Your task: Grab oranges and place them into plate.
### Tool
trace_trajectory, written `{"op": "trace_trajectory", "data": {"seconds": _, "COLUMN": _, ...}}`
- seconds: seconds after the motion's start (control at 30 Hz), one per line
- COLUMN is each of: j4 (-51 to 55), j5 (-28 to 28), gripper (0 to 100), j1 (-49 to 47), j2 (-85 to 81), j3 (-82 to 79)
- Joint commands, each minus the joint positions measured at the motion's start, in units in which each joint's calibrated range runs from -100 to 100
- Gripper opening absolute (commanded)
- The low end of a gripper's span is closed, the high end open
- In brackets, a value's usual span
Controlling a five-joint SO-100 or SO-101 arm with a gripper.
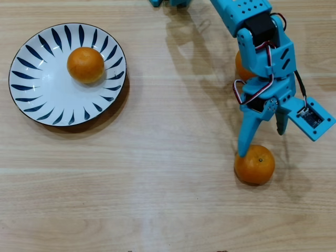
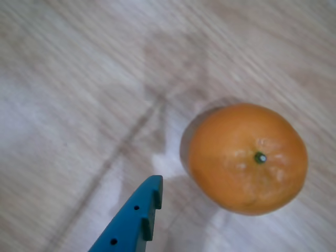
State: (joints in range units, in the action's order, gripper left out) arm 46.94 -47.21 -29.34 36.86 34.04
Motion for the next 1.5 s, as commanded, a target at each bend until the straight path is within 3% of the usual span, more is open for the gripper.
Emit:
{"op": "trace_trajectory", "data": {"seconds": 0.0, "j4": -1.18, "j5": -1.04, "gripper": 43, "j1": 0.14, "j2": 3.38, "j3": 7.47}}
{"op": "trace_trajectory", "data": {"seconds": 0.53, "j4": -1.18, "j5": -2.29, "gripper": 42, "j1": 2.16, "j2": 14.53, "j3": 16.71}}
{"op": "trace_trajectory", "data": {"seconds": 0.73, "j4": -4.44, "j5": -2.29, "gripper": 33, "j1": 2.81, "j2": 16.23, "j3": 16.71}}
{"op": "trace_trajectory", "data": {"seconds": 1.1, "j4": -7.11, "j5": -2.24, "gripper": 30, "j1": 2.64, "j2": 16.56, "j3": 16.71}}
{"op": "trace_trajectory", "data": {"seconds": 1.23, "j4": -2.38, "j5": -1.67, "gripper": 30, "j1": 2.89, "j2": 15.21, "j3": 18.43}}
{"op": "trace_trajectory", "data": {"seconds": 1.47, "j4": 21.09, "j5": 1.26, "gripper": 30, "j1": 6.35, "j2": 2.95, "j3": 24.85}}
